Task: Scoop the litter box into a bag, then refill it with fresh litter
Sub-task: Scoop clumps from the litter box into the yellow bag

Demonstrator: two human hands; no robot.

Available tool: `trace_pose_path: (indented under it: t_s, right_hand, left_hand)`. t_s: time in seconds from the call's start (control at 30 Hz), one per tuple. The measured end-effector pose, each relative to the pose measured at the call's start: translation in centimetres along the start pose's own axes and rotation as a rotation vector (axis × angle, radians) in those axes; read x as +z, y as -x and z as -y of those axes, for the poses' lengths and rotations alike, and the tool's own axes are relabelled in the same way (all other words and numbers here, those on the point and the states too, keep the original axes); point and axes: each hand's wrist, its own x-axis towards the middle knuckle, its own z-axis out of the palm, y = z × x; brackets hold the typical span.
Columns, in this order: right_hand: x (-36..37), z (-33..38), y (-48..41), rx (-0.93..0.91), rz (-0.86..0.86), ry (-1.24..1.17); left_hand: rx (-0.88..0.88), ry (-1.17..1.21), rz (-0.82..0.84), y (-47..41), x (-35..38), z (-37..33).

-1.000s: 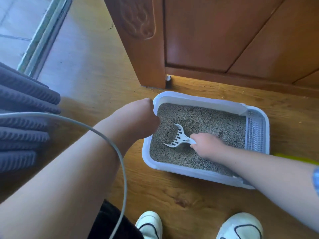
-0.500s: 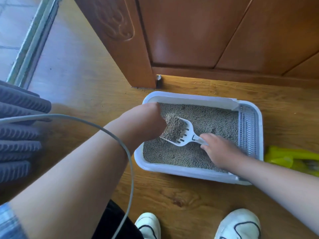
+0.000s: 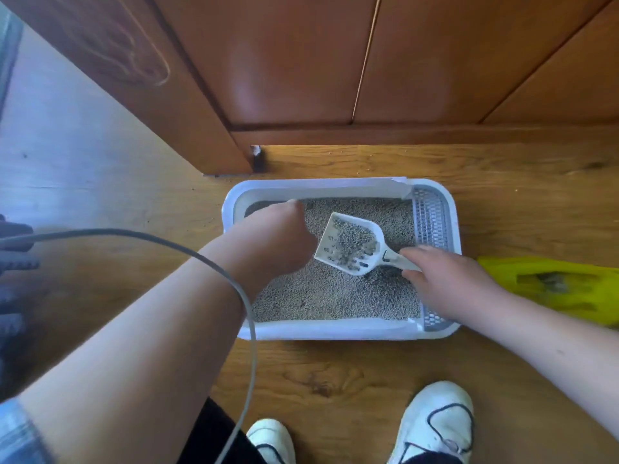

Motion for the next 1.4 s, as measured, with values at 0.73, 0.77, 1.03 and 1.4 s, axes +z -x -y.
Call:
trace_pose_path:
  t_s: [0.73,0.77,1.03,1.4]
  right_hand:
    - [0.6,-15.8,11.2,0.619,-0.26,-0.178]
    - [0.7,-16.8,11.6,0.67,-0.233,-0.146]
    - [2.4,-19.9,15.4,0.821,-0.142,-0.173]
    - [0.5,-20.9,16.2,0.916,0.07,0.083]
  left_hand:
    - [0.32,-0.004,0.089,-1.4,5.3,-16.2]
    - [0.332,-0.014,0.098,-1.3,5.6,-16.8]
    - [0.4,-0.095,0.147,-0.7,7.9,-20.0]
    - [0.422,-0.156,0.185,-0.4,8.9,-21.3]
